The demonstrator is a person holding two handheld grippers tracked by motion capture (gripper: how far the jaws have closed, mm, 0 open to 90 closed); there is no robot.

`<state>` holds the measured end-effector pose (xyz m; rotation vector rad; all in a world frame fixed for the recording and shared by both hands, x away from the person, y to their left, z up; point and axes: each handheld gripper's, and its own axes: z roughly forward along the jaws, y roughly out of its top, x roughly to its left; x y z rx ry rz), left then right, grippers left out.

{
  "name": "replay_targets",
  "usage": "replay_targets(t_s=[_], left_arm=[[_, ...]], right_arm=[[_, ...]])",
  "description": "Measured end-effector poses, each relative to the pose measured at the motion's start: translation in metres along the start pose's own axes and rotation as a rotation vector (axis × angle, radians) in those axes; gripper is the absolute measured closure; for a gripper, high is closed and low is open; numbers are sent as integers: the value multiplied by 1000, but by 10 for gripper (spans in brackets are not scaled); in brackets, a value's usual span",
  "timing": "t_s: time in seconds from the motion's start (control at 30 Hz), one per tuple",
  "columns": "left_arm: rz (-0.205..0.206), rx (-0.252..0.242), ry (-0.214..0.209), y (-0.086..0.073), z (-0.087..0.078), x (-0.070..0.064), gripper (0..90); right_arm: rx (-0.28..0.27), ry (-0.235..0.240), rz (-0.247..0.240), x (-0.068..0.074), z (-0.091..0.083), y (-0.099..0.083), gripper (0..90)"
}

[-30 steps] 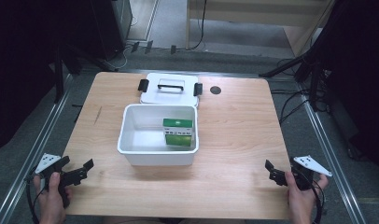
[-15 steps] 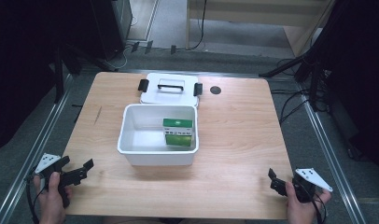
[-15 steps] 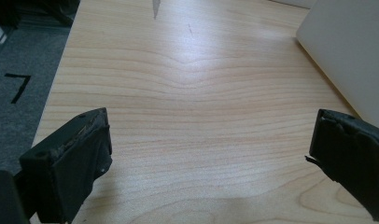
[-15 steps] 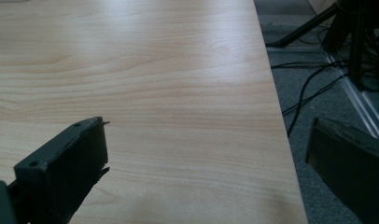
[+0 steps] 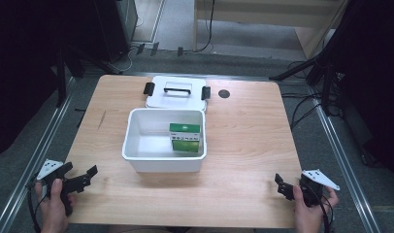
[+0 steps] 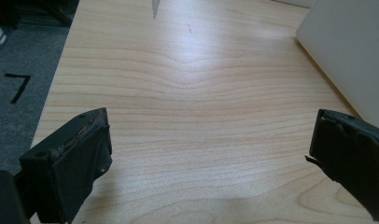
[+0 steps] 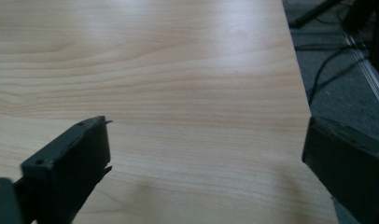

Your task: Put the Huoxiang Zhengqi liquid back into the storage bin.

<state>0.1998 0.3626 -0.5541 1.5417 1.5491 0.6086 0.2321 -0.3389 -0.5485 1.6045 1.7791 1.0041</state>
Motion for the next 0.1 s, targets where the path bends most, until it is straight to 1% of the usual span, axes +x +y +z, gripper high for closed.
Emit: replay_targets(t_s=[0.03, 0.07, 0.1], left_arm=[[0, 1, 0, 0, 0, 0, 0], [0, 0, 0, 0, 0, 0, 0], [0, 1, -1, 0, 0, 0, 0]], right_arm=[[15, -25, 9, 0, 1, 1, 75], [23, -62, 18, 1, 2, 1, 119], [24, -87, 17, 2, 2, 1, 150]])
